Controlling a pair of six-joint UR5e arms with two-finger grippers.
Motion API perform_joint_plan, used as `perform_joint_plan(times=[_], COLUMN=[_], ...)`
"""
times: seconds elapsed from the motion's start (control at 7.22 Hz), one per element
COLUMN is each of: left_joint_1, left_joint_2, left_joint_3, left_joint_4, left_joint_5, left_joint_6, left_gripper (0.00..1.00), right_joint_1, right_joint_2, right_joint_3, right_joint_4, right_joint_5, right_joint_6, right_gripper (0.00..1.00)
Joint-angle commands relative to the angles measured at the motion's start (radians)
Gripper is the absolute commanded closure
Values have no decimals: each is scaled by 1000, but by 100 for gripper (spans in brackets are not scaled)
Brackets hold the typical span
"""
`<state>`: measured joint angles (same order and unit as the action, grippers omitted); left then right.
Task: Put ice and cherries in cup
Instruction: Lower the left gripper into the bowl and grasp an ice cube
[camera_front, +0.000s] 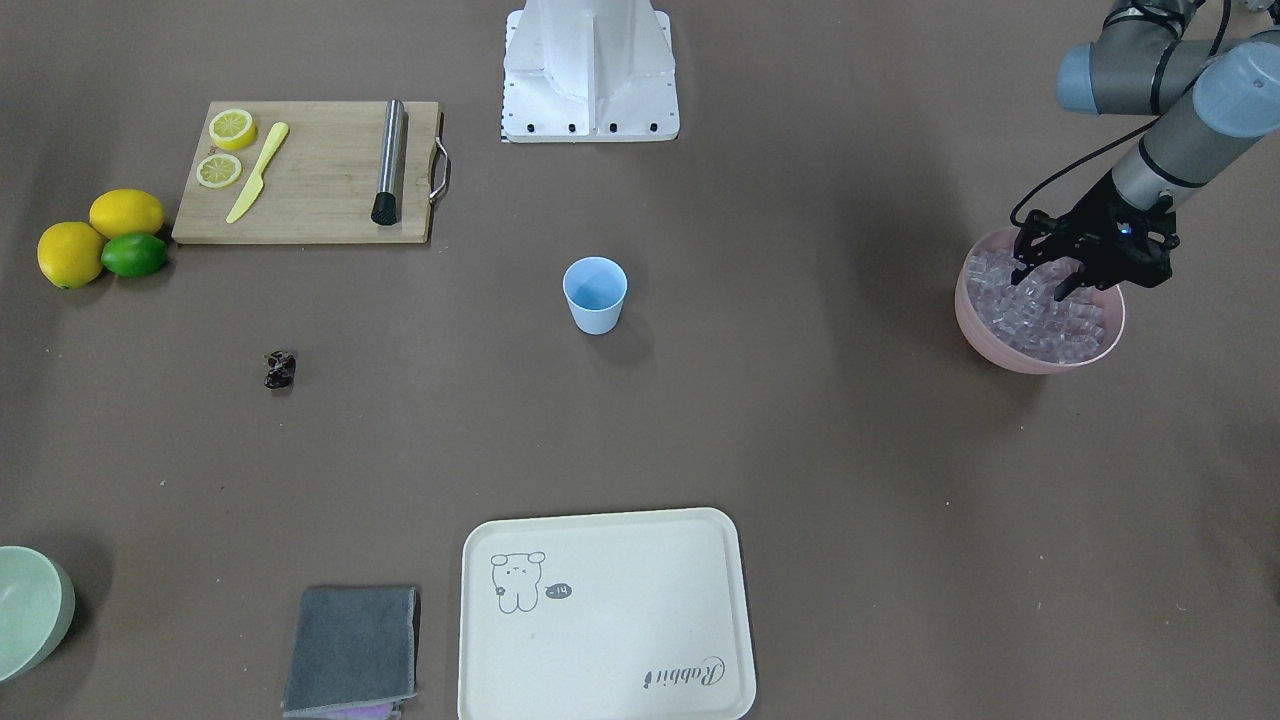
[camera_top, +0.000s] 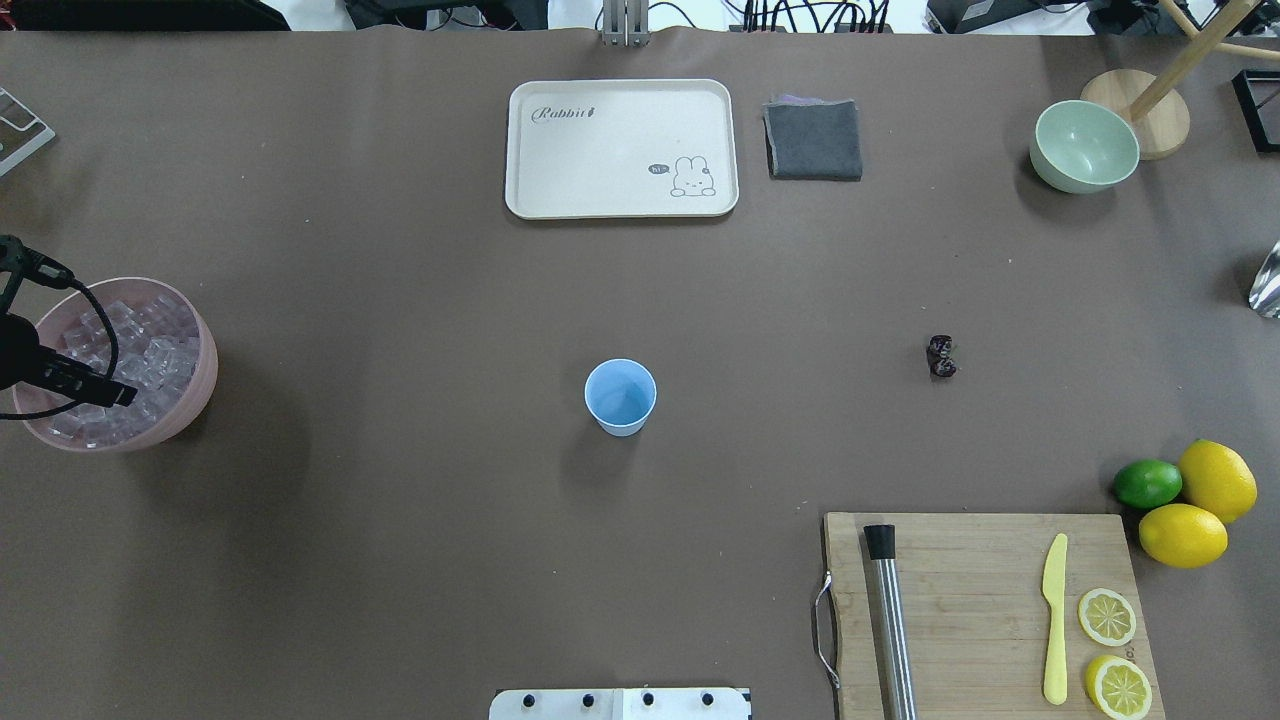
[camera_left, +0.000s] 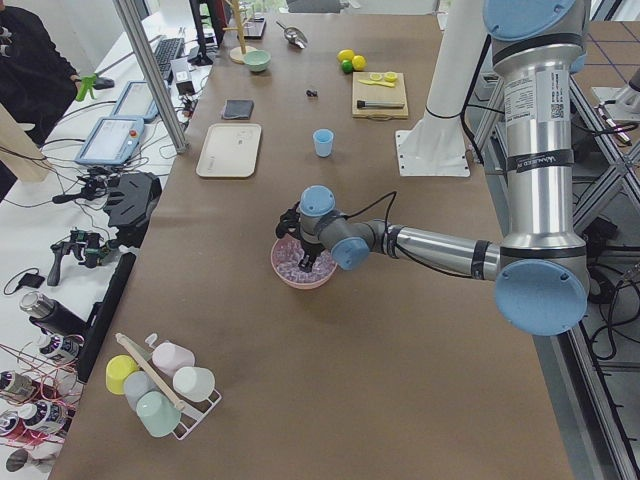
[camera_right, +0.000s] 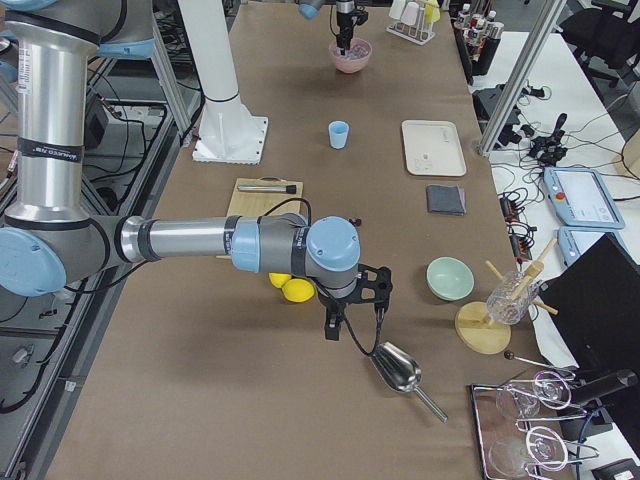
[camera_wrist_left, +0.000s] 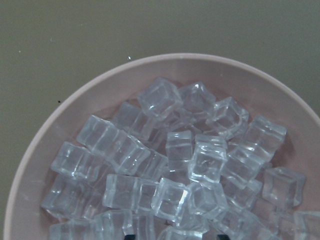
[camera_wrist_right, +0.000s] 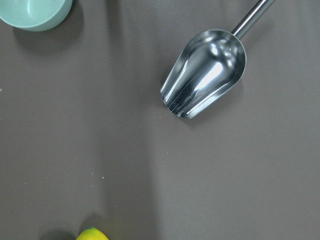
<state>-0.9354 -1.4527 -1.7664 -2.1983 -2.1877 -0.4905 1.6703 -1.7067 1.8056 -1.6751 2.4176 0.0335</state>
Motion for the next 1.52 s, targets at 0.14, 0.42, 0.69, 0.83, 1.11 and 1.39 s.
perform_joint_plan(times=[0.14,0.42,0.69,0.83,1.11,1.39], left_joint_1=[10,10,-17,-83,-166,-155], left_joint_2=[-3,-6,5,0,-81,-252], left_joint_3=[5,1,-59,-71,-91,-97], left_joint_4=[0,-1,0,2,5,14], left_joint_5=[0,0,0,-1,-4,-11], left_joint_6=[6,12,12,12,-5,-218], left_gripper=[74,100,100,100,100,100], right_joint_1=[0,2,3,3,3,3], right_joint_2=[-1,-1,-1,-4,-7,-7], right_joint_3=[0,0,36,44,41,40], right_joint_4=[-2,-2,0,0,0,0], right_joint_5=[0,0,0,0,2,5], right_joint_6=[2,2,57,57,57,58], right_gripper=[0,0,0,0,0,0])
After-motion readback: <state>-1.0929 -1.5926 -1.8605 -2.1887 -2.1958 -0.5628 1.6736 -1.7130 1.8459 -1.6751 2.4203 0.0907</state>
